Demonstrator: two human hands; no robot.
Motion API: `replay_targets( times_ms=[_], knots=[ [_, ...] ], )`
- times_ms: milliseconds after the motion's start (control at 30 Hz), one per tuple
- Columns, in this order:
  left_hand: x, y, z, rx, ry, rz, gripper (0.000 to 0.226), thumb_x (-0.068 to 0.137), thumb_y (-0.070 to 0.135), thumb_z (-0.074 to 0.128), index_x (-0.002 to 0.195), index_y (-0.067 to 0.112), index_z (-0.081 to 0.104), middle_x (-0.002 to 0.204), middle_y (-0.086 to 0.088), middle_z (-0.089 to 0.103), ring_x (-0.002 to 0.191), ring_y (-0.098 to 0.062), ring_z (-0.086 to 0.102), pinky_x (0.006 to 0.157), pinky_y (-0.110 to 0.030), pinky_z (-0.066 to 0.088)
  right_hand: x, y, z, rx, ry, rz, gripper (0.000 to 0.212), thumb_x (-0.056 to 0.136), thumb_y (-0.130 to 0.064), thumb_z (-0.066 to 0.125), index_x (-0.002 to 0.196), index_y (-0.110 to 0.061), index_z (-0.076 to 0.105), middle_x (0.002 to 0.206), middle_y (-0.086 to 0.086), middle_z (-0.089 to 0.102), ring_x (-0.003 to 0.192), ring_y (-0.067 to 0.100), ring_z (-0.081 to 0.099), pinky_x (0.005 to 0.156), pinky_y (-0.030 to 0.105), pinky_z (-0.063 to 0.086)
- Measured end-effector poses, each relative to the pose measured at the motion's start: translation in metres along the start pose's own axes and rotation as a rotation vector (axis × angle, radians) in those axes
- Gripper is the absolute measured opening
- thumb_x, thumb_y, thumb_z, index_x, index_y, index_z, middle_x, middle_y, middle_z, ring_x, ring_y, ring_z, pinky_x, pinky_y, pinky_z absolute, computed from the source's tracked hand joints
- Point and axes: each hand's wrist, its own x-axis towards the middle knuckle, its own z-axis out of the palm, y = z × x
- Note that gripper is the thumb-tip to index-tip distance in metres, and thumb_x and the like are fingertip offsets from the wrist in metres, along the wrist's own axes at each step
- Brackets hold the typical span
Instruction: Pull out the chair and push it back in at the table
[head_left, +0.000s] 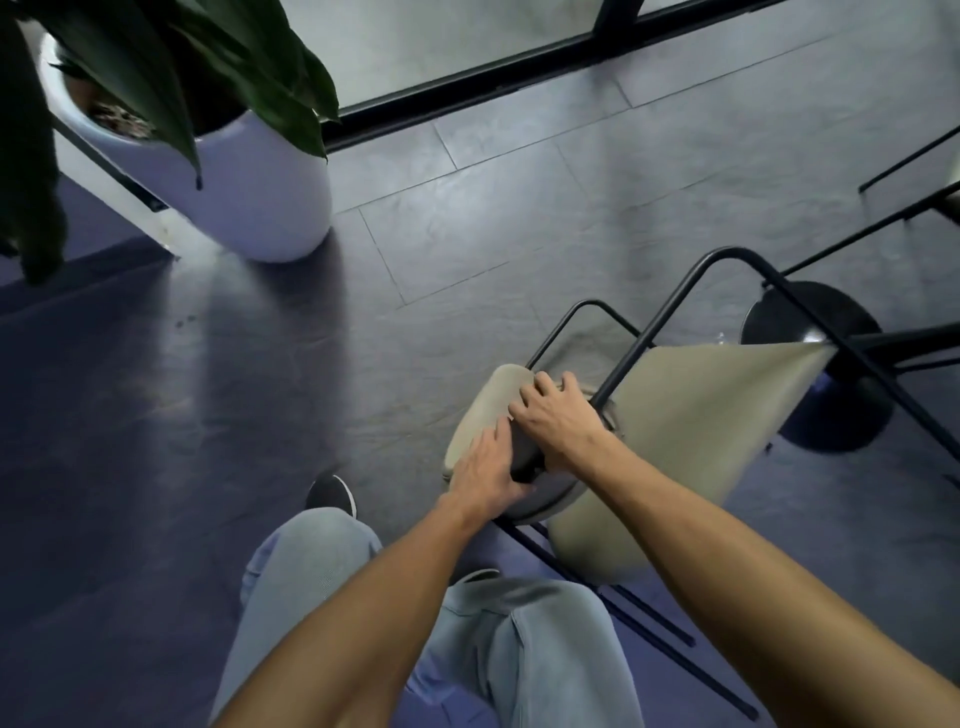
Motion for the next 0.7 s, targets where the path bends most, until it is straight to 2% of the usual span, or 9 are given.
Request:
replay_targets(
  times_ms=[100, 300, 467, 600, 700],
  knots=[
    [-0.013, 0.011, -0.013, 0.058, 0.030, 0.062, 0.101, 0.071, 0.048, 0.080, 0.147, 0.008, 0.028, 0.134, -0.010, 0.048, 0.121, -0.029, 0.049, 0.100, -0.043, 0.043, -0.023, 0.004, -0.007, 0.011, 0.046, 0.008, 0.075, 0.064, -0.040, 0.083, 0.125, -0.015, 0.046, 0.127, 0.010, 0.046, 0.121, 0.032, 0.041, 0.094, 0.051, 0.037],
    [-0.043, 0.058, -0.068, 0.206, 0.053, 0.217, 0.088, 0.070, 0.046, 0.077, 0.139, 0.008, 0.037, 0.118, -0.013, 0.055, 0.107, -0.034, 0.055, 0.089, -0.043, 0.046, -0.091, 0.016, -0.040, 0.084, 0.177, 0.145, 0.072, 0.059, -0.037, 0.083, 0.119, -0.014, 0.051, 0.120, 0.011, 0.052, 0.114, 0.034, 0.046, 0.092, 0.051, 0.038],
    [-0.072, 0.102, -0.118, 0.386, 0.074, 0.376, 0.090, 0.063, 0.059, 0.075, 0.133, 0.013, 0.044, 0.103, -0.007, 0.063, 0.090, -0.030, 0.062, 0.074, -0.040, 0.051, -0.153, 0.017, -0.070, 0.170, 0.251, 0.257, 0.063, 0.062, -0.035, 0.078, 0.115, -0.013, 0.052, 0.116, 0.012, 0.053, 0.112, 0.035, 0.048, 0.090, 0.051, 0.039],
    [-0.097, 0.132, -0.148, 0.510, 0.080, 0.538, 0.081, 0.068, 0.057, 0.073, 0.132, 0.015, 0.046, 0.108, -0.004, 0.064, 0.095, -0.028, 0.062, 0.076, -0.037, 0.048, -0.198, 0.011, -0.091, 0.238, 0.267, 0.376, 0.058, 0.062, -0.031, 0.080, 0.110, -0.014, 0.052, 0.111, 0.012, 0.054, 0.106, 0.034, 0.050, 0.085, 0.049, 0.041],
    [-0.108, 0.156, -0.169, 0.611, 0.053, 0.640, 0.083, 0.069, 0.061, 0.071, 0.133, 0.016, 0.044, 0.111, -0.004, 0.065, 0.098, -0.027, 0.064, 0.077, -0.038, 0.050, -0.226, 0.006, -0.106, 0.282, 0.259, 0.485, 0.064, 0.059, -0.033, 0.082, 0.111, -0.013, 0.051, 0.110, 0.013, 0.055, 0.103, 0.034, 0.050, 0.083, 0.048, 0.042]
  ],
)
